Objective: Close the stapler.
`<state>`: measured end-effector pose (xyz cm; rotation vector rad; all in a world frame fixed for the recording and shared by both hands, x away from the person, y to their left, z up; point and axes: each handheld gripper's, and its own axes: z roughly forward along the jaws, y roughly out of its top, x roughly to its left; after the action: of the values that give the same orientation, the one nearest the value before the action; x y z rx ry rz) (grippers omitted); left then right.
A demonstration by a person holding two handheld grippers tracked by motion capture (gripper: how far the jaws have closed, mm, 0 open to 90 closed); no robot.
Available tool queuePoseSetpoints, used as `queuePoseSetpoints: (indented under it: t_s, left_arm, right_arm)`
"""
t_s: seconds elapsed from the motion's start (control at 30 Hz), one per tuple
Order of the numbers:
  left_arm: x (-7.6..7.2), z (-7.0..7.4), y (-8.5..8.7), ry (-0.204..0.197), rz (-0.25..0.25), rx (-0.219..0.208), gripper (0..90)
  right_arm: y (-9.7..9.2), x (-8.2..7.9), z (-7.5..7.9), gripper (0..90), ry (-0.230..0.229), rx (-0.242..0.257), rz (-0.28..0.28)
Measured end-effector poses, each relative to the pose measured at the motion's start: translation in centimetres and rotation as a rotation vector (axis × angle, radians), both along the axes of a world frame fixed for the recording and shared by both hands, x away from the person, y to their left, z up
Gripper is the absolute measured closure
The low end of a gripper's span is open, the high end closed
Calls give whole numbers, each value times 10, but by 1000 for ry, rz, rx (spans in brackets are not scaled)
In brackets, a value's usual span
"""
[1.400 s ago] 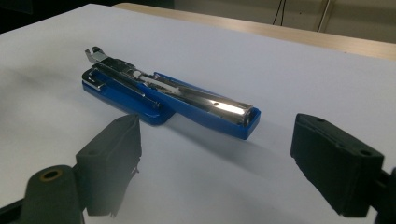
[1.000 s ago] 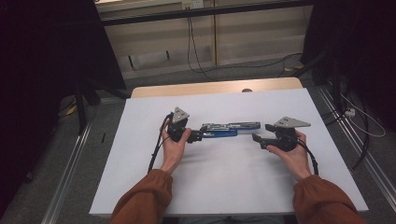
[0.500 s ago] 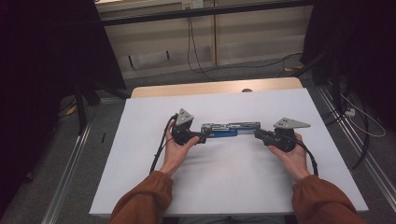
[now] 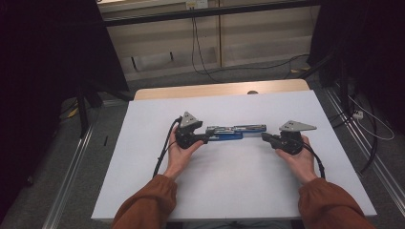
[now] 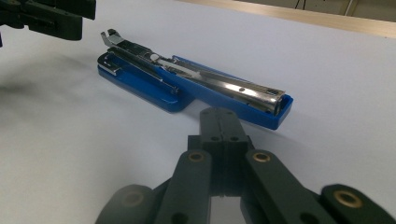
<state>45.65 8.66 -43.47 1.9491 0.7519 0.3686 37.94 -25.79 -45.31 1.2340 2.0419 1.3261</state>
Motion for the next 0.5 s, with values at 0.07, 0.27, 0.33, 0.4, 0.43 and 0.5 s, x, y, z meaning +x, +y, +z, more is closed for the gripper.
queuePoseSetpoints:
  t_s: [0.07, 0.27, 0.33, 0.4, 0.43, 0.5]
  left_arm:
    - [0, 0, 0, -8, 1, 11, 527]
    - [-1, -5, -4, 10, -31, 13, 731]
    - [-2, -6, -5, 2, -47, 20, 797]
    - [-2, -8, -7, 6, -56, 25, 854]
    - [-2, -8, -8, 4, -62, 29, 874]
    - [-2, -10, -11, 6, -64, 36, 900]
  right_arm:
    - [0, 0, 0, 900, -11, -9, -5]
    - [-3, 2, 0, 900, -5, -15, -16]
    - [-3, 3, -1, 900, -5, -20, -18]
    - [-2, 3, -2, 900, -4, -25, -14]
    - [-2, 4, -2, 900, -1, -29, -11]
    - [-1, 4, -3, 900, 2, -37, -5]
